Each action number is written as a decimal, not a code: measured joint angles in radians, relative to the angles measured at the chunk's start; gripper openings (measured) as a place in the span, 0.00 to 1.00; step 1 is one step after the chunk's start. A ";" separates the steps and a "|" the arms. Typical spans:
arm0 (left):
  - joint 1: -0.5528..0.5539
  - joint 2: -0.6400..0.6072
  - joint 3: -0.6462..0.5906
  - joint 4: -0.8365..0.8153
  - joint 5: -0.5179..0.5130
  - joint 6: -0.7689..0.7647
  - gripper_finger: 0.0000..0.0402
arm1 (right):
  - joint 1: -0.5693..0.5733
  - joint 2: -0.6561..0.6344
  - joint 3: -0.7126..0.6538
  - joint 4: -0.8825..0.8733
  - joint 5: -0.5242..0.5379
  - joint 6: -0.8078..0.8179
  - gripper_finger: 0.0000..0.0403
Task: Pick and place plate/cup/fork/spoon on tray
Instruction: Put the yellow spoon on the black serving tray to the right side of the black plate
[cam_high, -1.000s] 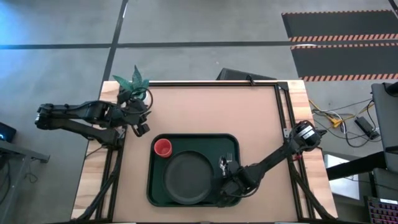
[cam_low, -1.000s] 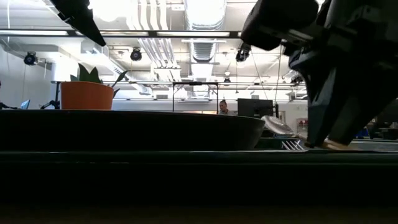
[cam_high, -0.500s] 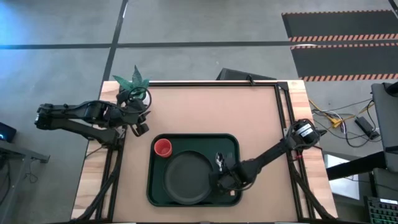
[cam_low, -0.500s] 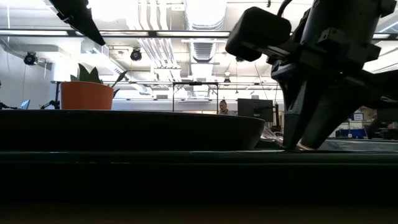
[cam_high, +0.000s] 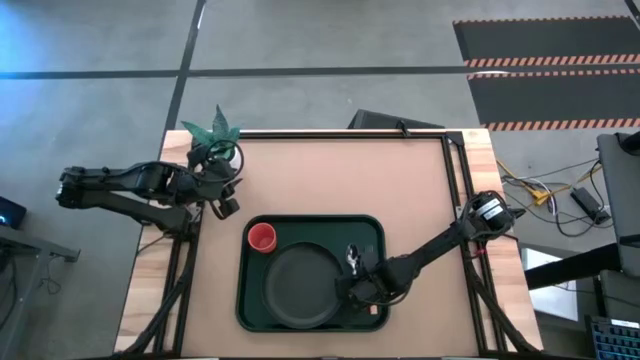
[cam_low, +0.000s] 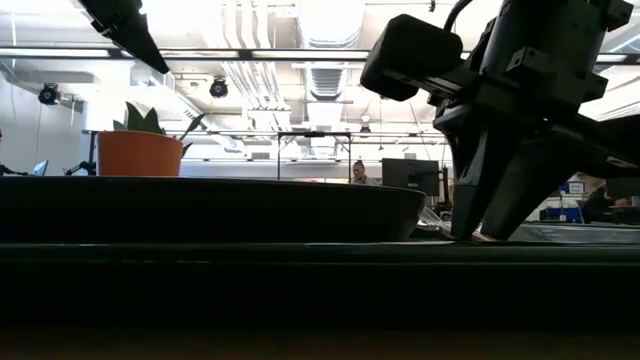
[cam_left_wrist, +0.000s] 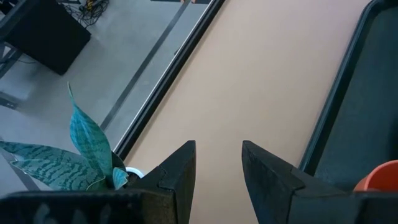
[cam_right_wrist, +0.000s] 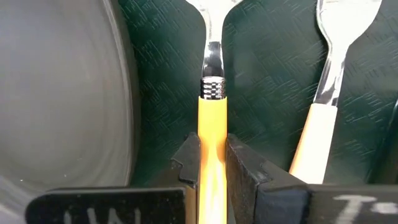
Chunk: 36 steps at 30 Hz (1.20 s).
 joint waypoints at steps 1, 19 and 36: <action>0.000 0.000 0.000 0.000 0.000 0.000 0.28 | 0.000 0.000 0.000 0.005 -0.001 0.004 0.08; 0.000 -0.005 -0.003 0.000 0.000 0.000 0.28 | 0.007 0.013 -0.005 0.021 -0.034 0.025 0.08; 0.000 -0.003 -0.003 0.002 0.000 0.000 0.28 | 0.007 0.013 -0.004 0.016 -0.032 0.023 0.24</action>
